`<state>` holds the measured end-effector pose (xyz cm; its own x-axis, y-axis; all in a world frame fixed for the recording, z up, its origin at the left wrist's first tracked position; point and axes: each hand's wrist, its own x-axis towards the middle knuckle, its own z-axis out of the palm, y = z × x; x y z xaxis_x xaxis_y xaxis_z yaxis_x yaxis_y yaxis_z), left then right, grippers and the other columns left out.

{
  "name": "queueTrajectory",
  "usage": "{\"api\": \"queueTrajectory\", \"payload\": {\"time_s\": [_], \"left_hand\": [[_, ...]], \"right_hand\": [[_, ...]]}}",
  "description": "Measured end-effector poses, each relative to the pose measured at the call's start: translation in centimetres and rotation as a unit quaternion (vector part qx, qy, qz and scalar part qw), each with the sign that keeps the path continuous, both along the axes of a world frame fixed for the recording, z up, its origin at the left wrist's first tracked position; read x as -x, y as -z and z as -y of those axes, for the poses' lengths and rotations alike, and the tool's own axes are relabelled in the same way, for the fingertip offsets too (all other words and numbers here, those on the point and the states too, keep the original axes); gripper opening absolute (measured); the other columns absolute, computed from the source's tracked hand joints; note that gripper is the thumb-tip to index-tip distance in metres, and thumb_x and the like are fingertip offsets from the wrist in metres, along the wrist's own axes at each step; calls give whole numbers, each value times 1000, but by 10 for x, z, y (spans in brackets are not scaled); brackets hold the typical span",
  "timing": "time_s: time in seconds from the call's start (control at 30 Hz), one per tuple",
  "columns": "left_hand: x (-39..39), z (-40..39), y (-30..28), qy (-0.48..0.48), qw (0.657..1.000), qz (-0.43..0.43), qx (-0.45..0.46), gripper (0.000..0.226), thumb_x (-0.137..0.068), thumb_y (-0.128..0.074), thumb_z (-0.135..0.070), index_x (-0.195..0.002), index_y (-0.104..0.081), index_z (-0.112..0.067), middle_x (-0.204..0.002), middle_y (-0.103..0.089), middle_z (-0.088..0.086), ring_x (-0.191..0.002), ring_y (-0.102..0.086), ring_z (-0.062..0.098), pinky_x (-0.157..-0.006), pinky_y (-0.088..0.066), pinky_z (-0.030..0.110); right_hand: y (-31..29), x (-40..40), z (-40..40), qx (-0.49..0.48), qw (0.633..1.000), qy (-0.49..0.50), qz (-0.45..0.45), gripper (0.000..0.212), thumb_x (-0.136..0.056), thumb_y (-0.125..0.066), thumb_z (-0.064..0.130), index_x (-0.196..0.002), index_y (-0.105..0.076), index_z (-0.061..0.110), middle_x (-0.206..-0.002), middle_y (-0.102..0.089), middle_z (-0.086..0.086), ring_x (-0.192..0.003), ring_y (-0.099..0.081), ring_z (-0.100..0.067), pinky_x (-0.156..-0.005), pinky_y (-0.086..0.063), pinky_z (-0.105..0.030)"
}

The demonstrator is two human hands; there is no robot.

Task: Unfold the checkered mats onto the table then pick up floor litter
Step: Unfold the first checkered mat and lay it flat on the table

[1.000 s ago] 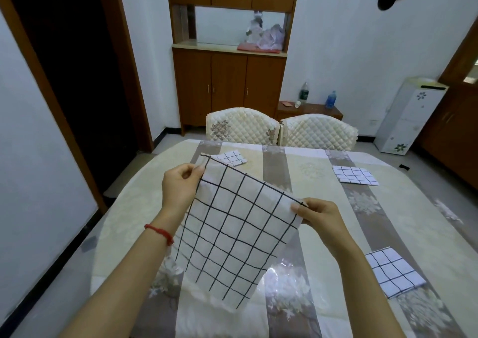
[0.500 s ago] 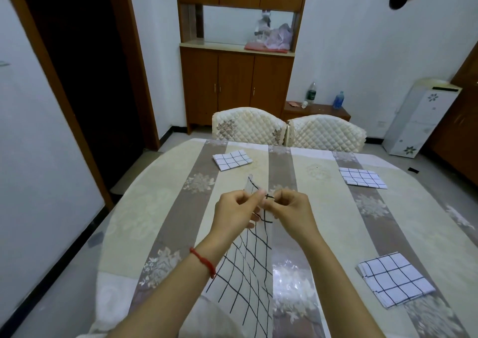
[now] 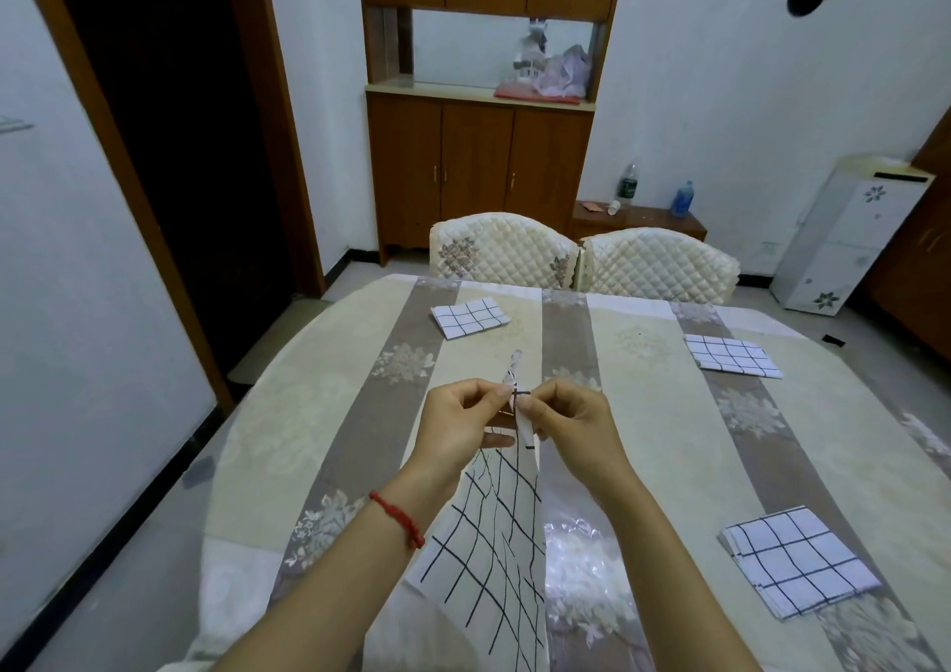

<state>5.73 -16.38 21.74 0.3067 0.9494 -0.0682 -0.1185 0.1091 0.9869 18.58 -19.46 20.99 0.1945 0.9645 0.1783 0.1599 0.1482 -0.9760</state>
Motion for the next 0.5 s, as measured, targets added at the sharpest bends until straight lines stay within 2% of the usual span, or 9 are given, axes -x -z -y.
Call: {"api": "queueTrajectory", "payload": {"time_s": [0.1,0.2,0.33,0.43,0.5], "left_hand": [[2,-1,2,-9,1000,-3,-19,22,-90,-53,-12,-72,-65,-10,-61,-71,-1,-61,-70,15,-49,-53,20],[3,-2,5,-18,999,-13,-32,21,-91,-50,-10,-76,-65,-8,-67,-69,1,-63,-69,9,-49,-54,20],[0,-1,8,-17,999,-30,-41,20,-91,-49,-9,-78,-65,-6,-72,-68,6,-65,-68,9,-50,-53,20],[-1,-2,9,-28,998,-35,-49,20,-89,-52,-8,-75,-66,-7,-69,-67,3,-60,-66,4,-51,-52,19],[-1,-2,9,-36,997,-39,-59,20,-89,-53,-7,-73,-66,-9,-67,-67,2,-59,-66,3,-50,-52,19]], "right_hand": [[1,1,1,-3,1000,-3,-19,20,-84,-61,6,-66,-65,14,-50,-63,10,-49,-52,1,-52,-43,-12],[3,2,-1,2,999,27,-44,18,-87,-57,8,-72,-67,13,-52,-64,7,-51,-56,-2,-51,-44,-14],[5,7,-4,6,999,38,-9,5,-80,-67,11,-80,-70,7,-64,-67,6,-57,-59,1,-53,-45,-12],[9,10,-5,2,998,64,19,2,-75,-72,13,-75,-72,12,-70,-70,2,-66,-63,-5,-62,-50,-16],[11,10,-5,-9,996,78,35,5,-76,-71,13,-72,-73,17,-66,-70,6,-66,-62,-6,-64,-50,-17]]}}
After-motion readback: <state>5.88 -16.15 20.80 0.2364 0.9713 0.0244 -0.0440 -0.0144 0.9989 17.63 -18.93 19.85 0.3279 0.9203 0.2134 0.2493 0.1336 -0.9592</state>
